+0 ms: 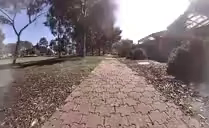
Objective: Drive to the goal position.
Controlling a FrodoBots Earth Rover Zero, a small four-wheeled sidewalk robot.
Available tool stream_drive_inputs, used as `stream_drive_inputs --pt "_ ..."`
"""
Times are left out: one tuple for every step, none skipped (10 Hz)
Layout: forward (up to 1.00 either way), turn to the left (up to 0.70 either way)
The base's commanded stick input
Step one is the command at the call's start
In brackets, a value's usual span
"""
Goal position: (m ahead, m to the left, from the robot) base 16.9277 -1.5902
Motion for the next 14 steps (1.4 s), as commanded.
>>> stream_drive_inputs --pt "0.70 -0.23" --pt "0.70 0.00" --pt "0.70 0.00" --pt "0.70 0.00" --pt "0.70 0.00" --pt "0.70 0.00" --pt "0.70 0.00" --pt "0.70 0.00" --pt "0.70 0.00" --pt "0.70 0.00" --pt "0.70 0.00" --pt "0.70 0.00" --pt "0.70 0.00" --pt "0.70 0.00"
